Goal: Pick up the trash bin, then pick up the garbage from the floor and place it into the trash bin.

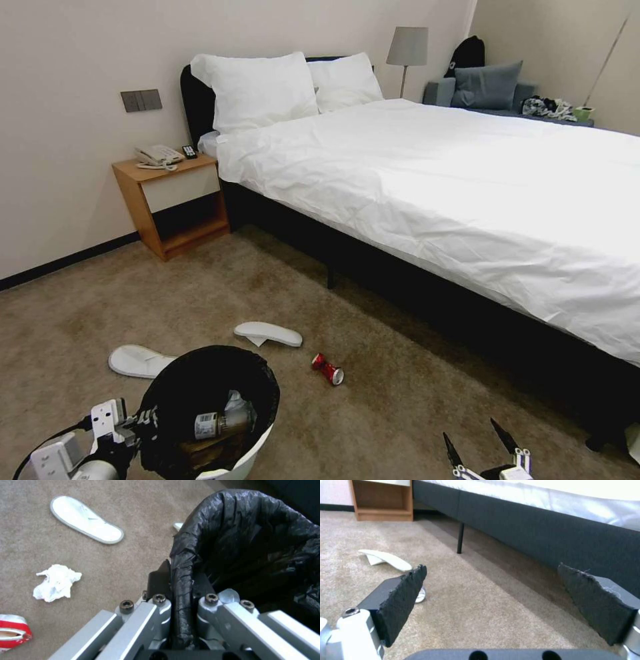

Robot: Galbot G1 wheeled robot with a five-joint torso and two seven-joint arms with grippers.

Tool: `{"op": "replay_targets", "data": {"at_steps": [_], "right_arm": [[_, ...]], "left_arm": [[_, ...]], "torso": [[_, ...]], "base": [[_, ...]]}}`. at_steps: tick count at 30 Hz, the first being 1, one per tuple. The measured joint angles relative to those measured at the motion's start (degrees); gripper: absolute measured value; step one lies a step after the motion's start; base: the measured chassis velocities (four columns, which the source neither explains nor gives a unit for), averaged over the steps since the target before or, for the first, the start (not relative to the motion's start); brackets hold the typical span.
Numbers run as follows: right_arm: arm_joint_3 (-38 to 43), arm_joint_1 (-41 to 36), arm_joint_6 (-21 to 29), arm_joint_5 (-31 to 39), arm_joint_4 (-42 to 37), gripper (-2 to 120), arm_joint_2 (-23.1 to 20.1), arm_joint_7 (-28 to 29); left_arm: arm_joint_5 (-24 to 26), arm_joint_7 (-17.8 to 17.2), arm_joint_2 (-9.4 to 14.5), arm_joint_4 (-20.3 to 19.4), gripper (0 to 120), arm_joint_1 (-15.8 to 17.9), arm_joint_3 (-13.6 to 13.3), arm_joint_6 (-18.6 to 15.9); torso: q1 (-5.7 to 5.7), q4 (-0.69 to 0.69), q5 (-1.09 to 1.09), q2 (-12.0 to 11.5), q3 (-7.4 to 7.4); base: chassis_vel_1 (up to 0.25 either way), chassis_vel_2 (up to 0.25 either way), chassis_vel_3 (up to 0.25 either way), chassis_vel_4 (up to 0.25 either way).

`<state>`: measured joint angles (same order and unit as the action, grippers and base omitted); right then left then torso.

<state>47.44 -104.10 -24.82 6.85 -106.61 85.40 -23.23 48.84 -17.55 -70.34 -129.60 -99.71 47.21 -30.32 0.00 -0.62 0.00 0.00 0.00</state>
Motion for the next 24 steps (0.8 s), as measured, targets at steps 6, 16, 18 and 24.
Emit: {"op": "replay_targets", "data": {"at_steps": [6, 16, 18, 24], "right_arm": [[0.0, 0.14, 0.03, 0.0, 0.0, 100, 0.18, -0.04], [0.11, 0.32, 0.13, 0.06, 0.16, 100, 0.19, -0.08], [0.13, 0.36, 0.13, 0.09, 0.21, 100, 0.19, -0.1], [0.15, 0.39, 0.13, 0.12, 0.27, 100, 0.19, -0.17]], "left_arm": [[0.0, 0.02, 0.04, -0.01, 4, -0.03, 0.0, 0.01], [0.0, 0.03, 0.03, -0.01, 4, -0.05, 0.01, 0.02], [0.0, 0.03, 0.01, -0.01, 4, -0.07, 0.01, 0.02], [-0.05, 0.03, -0.06, -0.05, 4, -0.09, -0.02, 0.02]], "torso": [[0.0, 0.0, 0.0, 0.0, 0.0], [0.0, 0.0, 0.0, 0.0, 0.0], [0.0, 0.0, 0.0, 0.0, 0.0], [0.0, 0.0, 0.0, 0.0, 0.0]], "base": [[0.0, 0.0, 0.0, 0.0], [0.0, 0.0, 0.0, 0.0], [0.0, 0.0, 0.0, 0.0], [0.0, 0.0, 0.0, 0.0]]}}
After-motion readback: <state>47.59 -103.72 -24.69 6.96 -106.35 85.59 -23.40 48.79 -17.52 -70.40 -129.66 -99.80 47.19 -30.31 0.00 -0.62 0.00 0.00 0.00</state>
